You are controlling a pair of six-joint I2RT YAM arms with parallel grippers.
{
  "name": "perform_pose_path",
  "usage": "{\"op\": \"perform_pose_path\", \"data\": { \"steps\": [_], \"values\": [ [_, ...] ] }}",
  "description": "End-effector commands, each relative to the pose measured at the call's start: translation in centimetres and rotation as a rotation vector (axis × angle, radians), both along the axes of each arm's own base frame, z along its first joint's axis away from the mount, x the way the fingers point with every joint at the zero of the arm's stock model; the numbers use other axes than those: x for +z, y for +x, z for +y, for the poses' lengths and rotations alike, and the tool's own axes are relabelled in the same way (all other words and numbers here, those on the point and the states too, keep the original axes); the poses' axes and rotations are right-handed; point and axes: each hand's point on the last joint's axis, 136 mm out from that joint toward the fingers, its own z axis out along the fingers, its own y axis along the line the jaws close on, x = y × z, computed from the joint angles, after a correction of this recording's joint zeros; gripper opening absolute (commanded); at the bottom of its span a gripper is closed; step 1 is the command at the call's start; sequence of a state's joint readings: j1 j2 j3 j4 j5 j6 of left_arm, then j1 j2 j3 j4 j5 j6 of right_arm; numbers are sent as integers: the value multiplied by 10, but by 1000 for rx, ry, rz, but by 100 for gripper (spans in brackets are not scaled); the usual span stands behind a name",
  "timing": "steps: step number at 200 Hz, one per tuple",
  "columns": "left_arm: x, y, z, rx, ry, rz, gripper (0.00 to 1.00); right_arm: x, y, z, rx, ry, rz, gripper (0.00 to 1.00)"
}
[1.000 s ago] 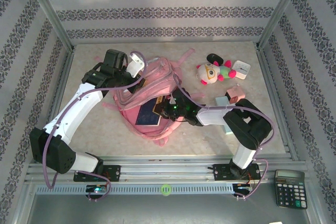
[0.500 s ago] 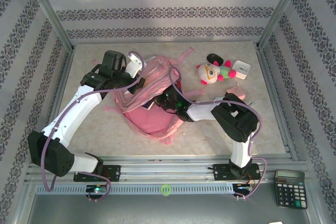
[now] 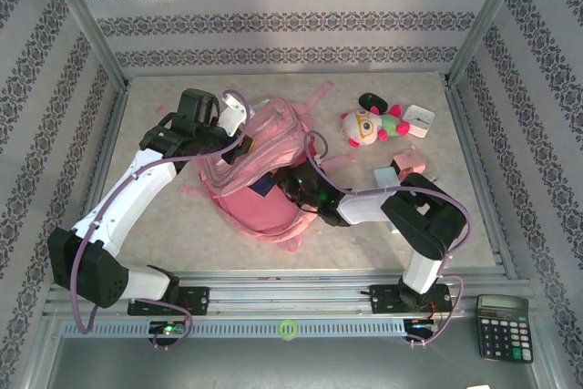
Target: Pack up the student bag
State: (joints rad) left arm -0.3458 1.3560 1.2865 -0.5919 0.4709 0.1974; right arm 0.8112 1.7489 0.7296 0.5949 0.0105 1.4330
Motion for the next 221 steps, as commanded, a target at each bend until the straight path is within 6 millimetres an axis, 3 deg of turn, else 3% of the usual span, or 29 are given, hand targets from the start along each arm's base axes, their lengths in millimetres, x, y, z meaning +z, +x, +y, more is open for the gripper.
{"op": "perform_pose_path", "data": {
  "steps": [1, 14, 36, 66, 89, 110, 131, 167, 178, 198, 210, 221],
  "values": [
    [34, 10, -11, -27, -80, -123, 0, 8, 3, 0, -25, 2, -39, 17],
    [36, 10, -13, -29, -97, -122, 0, 10, 9, 8, -18, 15, -51, 12],
    [37, 10, -15, -31, -111, -121, 0, 15, 22, 20, -15, 11, -79, 13],
    [36, 12, -14, -16, -113, -122, 0, 22, 29, 24, -15, 9, -93, 26],
    [36, 18, -10, 26, -106, -128, 0, 25, 1, 10, -11, -37, -95, 33],
    [25, 11, -13, -12, -101, -106, 0, 36, -33, -5, 33, -85, -104, 39],
    [-6, 3, -11, -45, -43, -75, 0, 43, -63, -34, 60, -180, -108, 44],
    [-60, -7, -12, -88, 56, -34, 0, 76, -98, -93, 96, -305, -140, 48],
    [-70, -13, -18, -112, 58, -14, 9, 85, -104, -110, 117, -357, -165, 51],
    [-74, -25, -29, -134, 2, 52, 51, 98, -106, -129, 206, -429, -221, 55],
    [-67, -25, -28, -82, -34, 73, 69, 108, -106, -129, 285, -456, -263, 57],
    [-58, -21, -20, 9, -59, 82, 77, 121, -107, -122, 383, -498, -350, 59]
  ]
}}
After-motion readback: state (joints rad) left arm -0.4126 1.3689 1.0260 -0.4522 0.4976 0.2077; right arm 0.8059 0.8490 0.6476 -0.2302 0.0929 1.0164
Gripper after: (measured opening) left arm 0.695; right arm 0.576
